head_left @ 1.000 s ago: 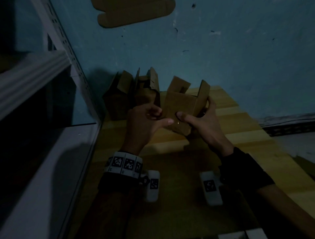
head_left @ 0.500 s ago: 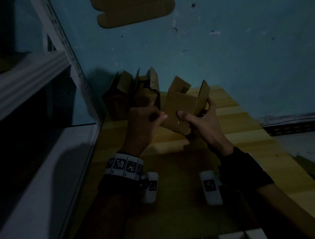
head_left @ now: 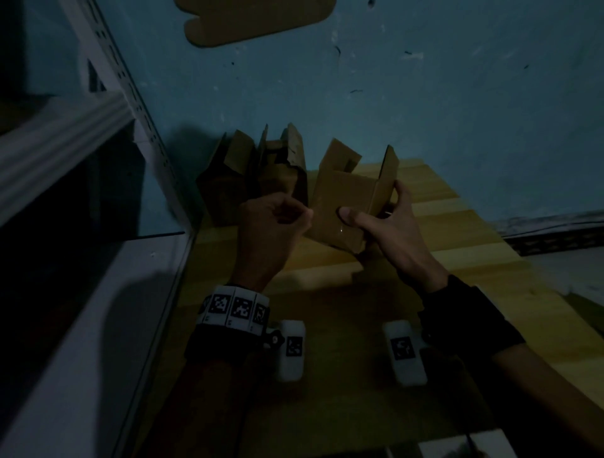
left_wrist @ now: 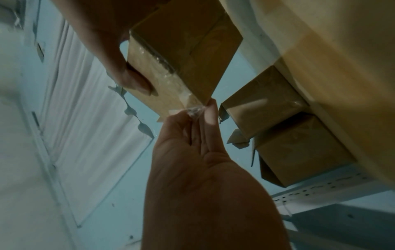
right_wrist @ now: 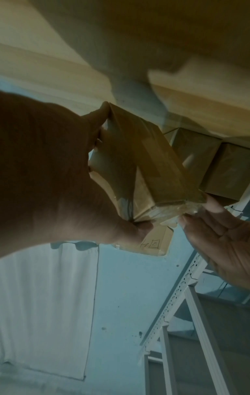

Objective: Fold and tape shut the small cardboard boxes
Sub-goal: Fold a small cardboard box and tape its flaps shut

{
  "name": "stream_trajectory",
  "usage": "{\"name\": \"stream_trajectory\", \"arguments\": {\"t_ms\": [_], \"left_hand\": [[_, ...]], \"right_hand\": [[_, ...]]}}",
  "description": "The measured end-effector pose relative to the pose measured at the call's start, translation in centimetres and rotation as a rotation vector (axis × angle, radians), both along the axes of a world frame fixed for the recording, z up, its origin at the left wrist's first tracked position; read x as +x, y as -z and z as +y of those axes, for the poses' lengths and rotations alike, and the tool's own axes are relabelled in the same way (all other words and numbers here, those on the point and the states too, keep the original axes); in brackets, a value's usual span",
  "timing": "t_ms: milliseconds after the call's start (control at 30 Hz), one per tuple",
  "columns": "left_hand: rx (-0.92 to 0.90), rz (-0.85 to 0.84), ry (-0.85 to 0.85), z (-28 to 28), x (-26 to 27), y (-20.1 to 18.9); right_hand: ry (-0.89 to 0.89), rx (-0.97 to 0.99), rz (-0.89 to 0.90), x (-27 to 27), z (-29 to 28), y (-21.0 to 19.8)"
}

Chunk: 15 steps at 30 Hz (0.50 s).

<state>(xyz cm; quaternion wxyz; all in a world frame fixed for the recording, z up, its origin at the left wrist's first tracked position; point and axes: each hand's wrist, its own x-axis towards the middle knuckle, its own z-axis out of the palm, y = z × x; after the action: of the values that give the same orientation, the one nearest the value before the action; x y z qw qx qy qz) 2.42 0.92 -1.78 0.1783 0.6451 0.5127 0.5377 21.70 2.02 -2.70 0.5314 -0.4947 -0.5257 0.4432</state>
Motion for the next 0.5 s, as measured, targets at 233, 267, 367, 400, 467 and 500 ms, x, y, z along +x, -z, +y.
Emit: {"name": "stream_trajectory", "arguments": {"t_ms": [233,267,367,400,467,500], "left_hand": [[-0.125,-0.157,0.055,0.5,-0.6,0.0],[-0.137,-0.170,0.070,0.6,-0.7,-0.1],[-0.160,-0.162,0.119,0.6,-0.7,-0.3],[-0.167,-0.176,0.148,0.4,-0.7,-0.4],[-0.190,-0.226,0.204,0.0,-0.5,-0.9],[-0.212,-0.250,0.224,-0.2,-0.5,-1.1]], "right_hand": [[-0.016,-0.037,0.033,0.4,0.4,0.1],[-0.017,-0.034,0.036,0.5,0.4,0.1],[-0.010,-0.033,0.043,0.5,0.3,0.1],[-0.008,-0.037,0.050,0.5,0.3,0.2],[-0.008,-0.039,0.054,0.7,0.3,0.1],[-0.010,-0.032,0.048,0.8,0.4,0.1]]}}
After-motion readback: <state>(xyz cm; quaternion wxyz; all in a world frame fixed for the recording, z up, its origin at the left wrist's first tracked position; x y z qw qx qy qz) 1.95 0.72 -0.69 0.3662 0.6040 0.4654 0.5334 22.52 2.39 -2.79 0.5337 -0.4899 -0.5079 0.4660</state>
